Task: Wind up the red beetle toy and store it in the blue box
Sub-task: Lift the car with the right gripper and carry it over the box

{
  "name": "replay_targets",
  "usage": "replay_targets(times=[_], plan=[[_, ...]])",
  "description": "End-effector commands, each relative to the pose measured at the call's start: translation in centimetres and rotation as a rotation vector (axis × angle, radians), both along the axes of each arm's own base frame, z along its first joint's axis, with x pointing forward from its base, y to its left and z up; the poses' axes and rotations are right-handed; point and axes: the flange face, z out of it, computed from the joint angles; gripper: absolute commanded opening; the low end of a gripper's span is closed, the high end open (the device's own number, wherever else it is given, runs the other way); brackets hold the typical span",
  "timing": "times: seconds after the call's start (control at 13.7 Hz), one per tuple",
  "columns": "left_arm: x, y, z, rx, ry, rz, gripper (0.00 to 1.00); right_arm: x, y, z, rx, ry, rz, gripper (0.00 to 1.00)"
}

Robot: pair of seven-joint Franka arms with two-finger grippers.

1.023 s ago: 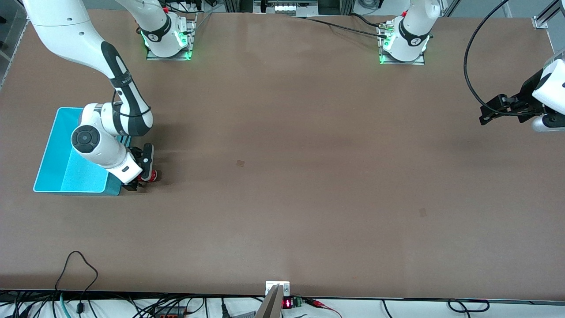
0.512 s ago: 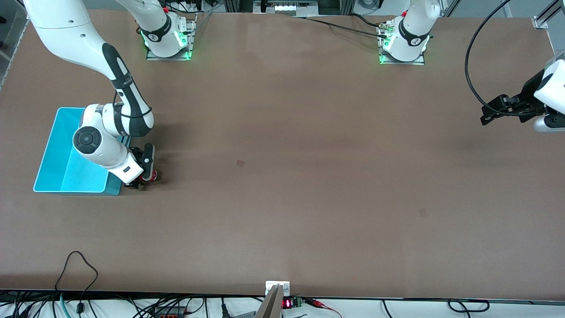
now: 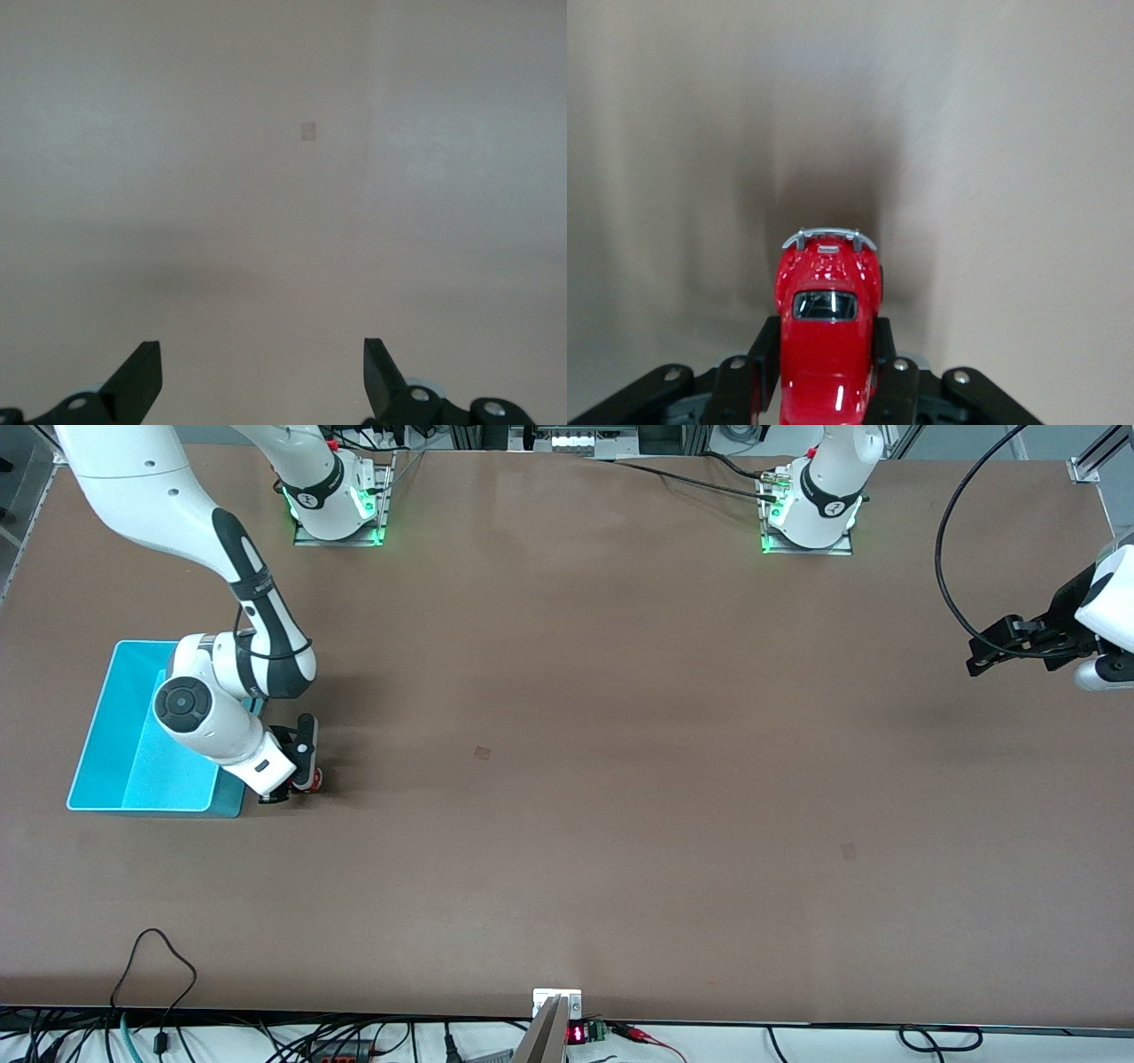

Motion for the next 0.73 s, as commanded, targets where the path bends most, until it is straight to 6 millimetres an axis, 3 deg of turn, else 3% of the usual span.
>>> replay_targets(times=[0.0,0.29,0.51,0.66], plan=[[-0.5,-0.1,0.7,-0.016,-0.007,-0.017,1.00,-0.2,2.9,6.0,0.028,-0.026,-0.103,0.00],[-0.4,-0.1,0.7,-0.016,-0.008,-0.019,1.00,-1.5,2.2,13.8,0.049,-0.029,-0.352,0.00],[-0.5,-0.4,0.6,-0.016,-0.004,-0.027,1.00,-2.0,-2.8,17.4,0.063,-0.052,-0.597,0.00],[-0.6,-0.7,0.8,-0.016,-0.007,-0.034,1.00,-2.8,-7.6,18.7,0.053,-0.043,-0.780,0.00]])
